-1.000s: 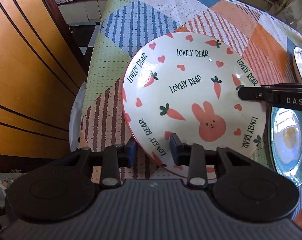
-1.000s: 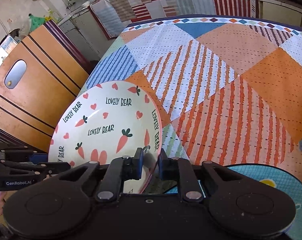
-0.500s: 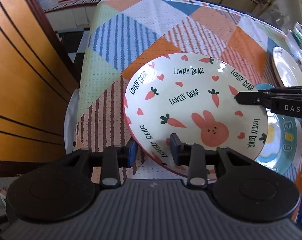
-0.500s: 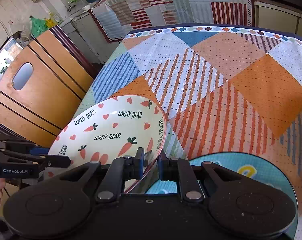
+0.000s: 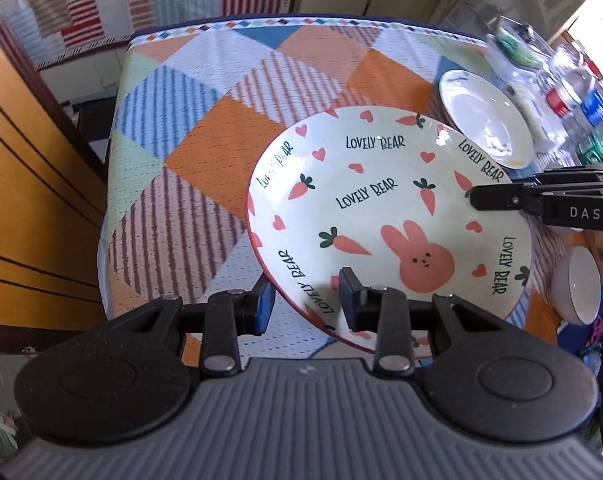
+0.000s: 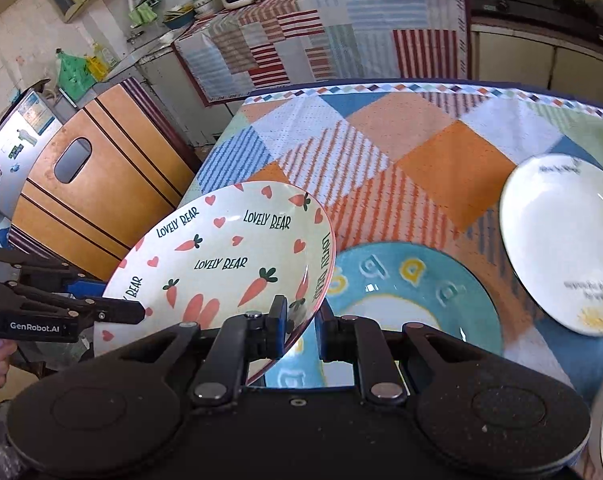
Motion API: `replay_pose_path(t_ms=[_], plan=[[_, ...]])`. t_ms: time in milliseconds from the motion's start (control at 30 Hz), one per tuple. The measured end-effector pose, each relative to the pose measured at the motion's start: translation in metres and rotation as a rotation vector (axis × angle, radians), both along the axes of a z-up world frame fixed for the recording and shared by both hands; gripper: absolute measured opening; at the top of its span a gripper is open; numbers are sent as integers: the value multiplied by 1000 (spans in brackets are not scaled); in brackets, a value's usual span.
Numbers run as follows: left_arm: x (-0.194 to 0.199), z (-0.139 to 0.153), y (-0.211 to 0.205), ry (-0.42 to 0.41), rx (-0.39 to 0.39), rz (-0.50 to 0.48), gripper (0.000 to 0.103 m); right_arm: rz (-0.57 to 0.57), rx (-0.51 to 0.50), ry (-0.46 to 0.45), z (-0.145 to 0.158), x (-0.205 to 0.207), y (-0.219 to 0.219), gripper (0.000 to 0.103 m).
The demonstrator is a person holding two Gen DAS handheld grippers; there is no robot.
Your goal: Organize plates and bowls
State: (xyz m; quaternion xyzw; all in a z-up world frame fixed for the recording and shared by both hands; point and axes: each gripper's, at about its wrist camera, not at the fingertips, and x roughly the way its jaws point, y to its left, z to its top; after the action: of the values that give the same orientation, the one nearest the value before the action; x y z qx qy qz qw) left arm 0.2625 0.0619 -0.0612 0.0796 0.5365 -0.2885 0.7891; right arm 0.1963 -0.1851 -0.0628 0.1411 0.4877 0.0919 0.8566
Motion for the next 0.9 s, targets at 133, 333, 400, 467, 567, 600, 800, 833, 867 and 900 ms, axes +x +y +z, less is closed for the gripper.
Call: replay_pose_path(t_ms=[133, 333, 400, 467, 567, 600, 800, 833, 867, 900], plan=[[-19, 8, -16, -21, 2, -46, 33, -32, 3, -24, 5, -32, -12, 20], [-36, 6, -44, -33, 39, -106, 33, -89, 19, -37, -2, -68, -30, 20], [-38, 4, -53, -35, 51, -122, 33, -107, 24, -30, -7, -73, -36, 20], [-39, 1, -61, -37, 65, -136, 33, -124, 27, -30, -11, -78, -41, 20], [-37, -6, -72, -22, 75, -147, 33, -138, 27, -18, -17, -80, -47, 20], [-36, -8, -74, -16, 78, -148, 33, -143, 30, -11, -19, -81, -50, 20], [-30, -27, -89, 14, 102, -158, 33, -164, 37, 19, -37, -79, -60, 20], [-28, -30, -91, 17, 107, -160, 33, -166, 36, 24, -41, -79, -62, 20], [-27, -33, -93, 19, 111, -156, 33, -168, 34, 31, -43, -78, -62, 20], [-26, -36, -95, 19, 116, -149, 33, -170, 34, 37, -45, -76, -62, 20]])
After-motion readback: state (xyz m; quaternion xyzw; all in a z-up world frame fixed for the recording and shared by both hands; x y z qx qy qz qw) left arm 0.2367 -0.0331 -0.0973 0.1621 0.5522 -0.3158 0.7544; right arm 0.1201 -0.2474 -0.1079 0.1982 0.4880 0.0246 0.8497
